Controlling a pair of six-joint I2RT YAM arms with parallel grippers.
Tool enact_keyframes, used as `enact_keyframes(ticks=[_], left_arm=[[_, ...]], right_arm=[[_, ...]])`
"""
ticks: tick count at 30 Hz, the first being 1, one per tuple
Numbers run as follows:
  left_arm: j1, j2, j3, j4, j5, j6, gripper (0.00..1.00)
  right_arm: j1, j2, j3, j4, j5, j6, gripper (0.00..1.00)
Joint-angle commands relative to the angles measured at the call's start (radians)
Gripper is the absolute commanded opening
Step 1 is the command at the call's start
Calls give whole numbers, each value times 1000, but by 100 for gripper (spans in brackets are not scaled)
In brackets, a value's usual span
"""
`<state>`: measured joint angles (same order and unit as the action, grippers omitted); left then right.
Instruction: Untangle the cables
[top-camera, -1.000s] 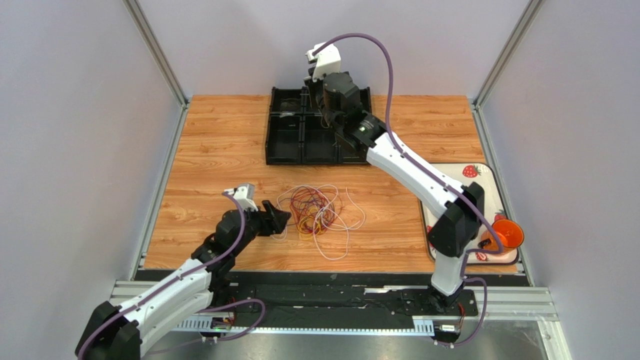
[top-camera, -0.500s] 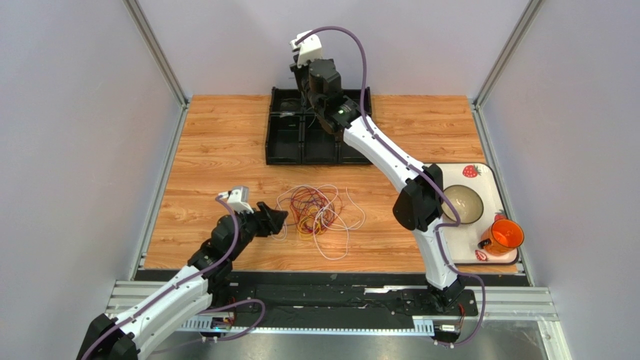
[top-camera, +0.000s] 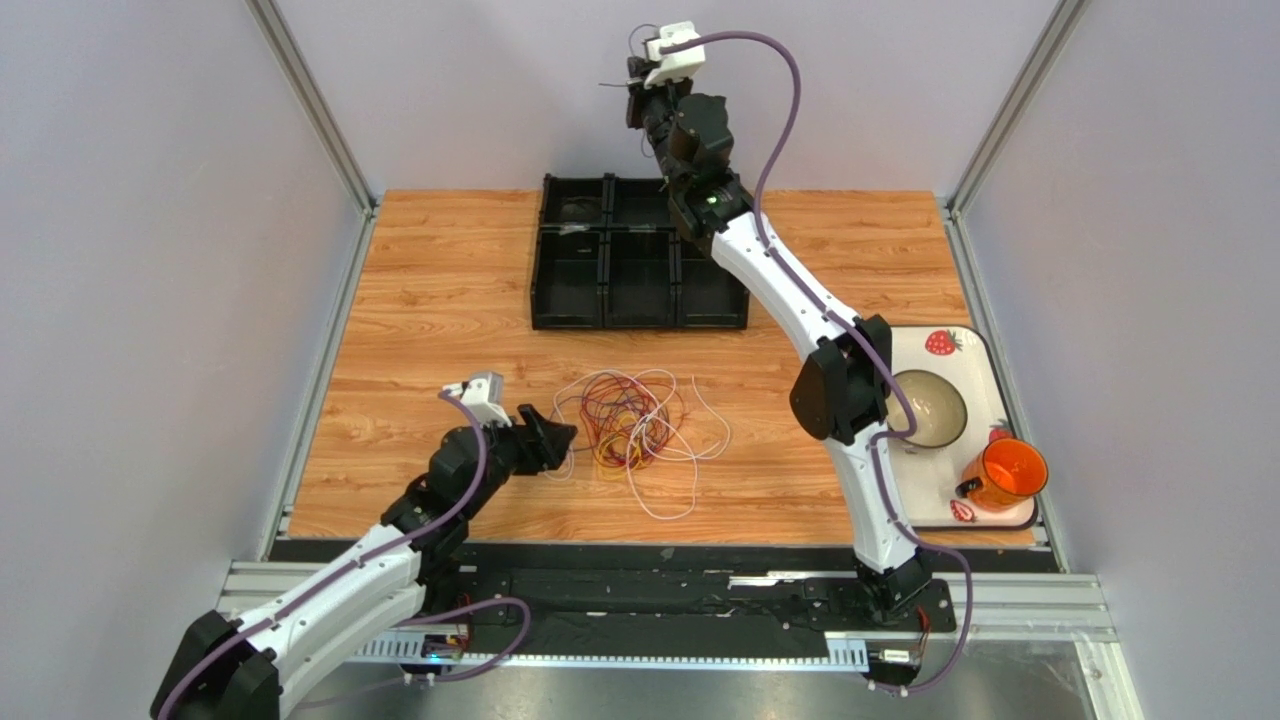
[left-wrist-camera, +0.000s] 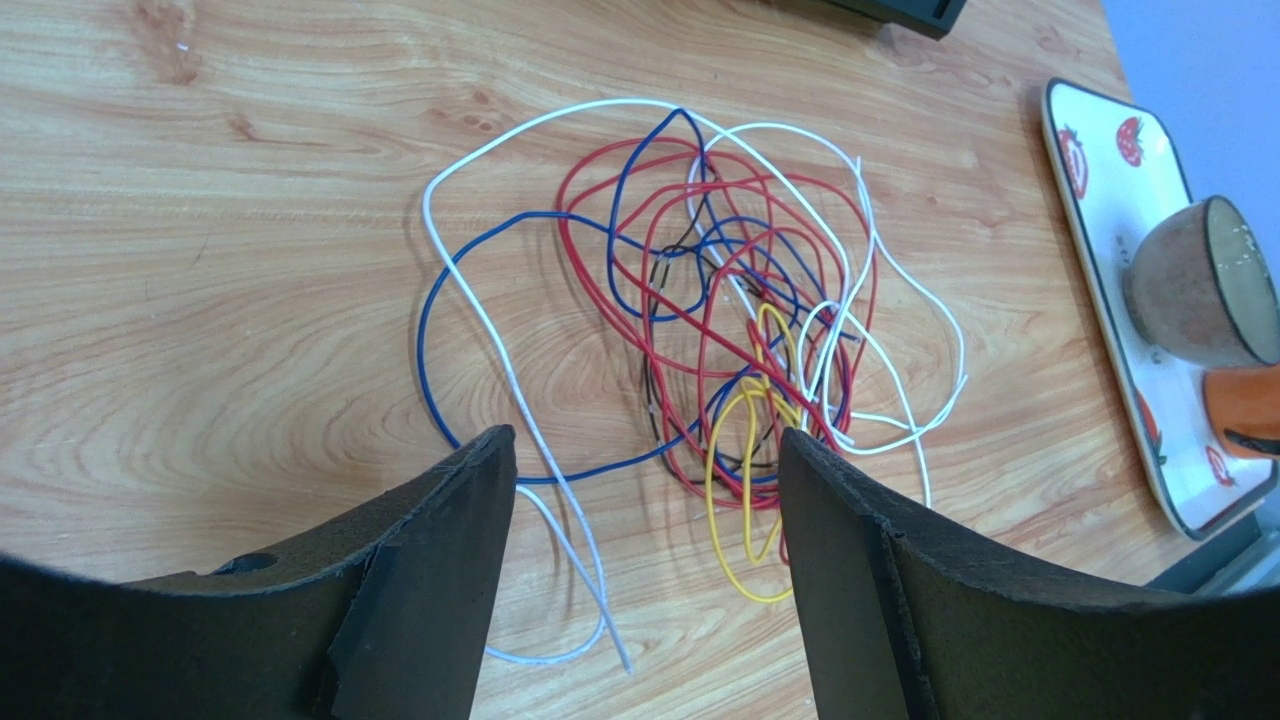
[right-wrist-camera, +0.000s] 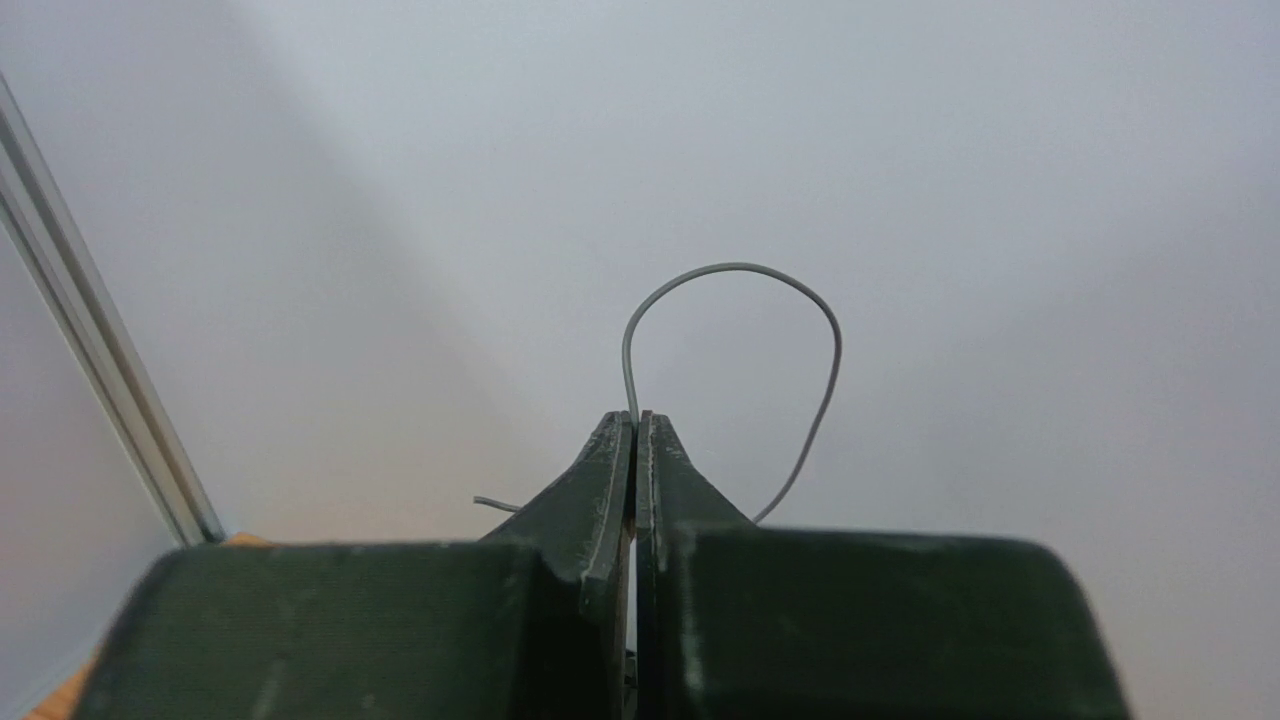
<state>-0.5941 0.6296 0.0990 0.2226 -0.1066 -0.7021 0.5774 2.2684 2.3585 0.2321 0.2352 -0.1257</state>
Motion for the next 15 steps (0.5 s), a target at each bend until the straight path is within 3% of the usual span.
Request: enact_keyframes(ticks=[1,7,15], left_arm=[[-1,16,28,50,-5,3,72],[-1,19,28,54,-13,1,72],[-1,39,36,61,-11,6,71]], right_arm=[[-74,114,24,70,-89,220,0],[-106,278,156,30,-191,282,0],[-106,263,128,59,-211,265,0]])
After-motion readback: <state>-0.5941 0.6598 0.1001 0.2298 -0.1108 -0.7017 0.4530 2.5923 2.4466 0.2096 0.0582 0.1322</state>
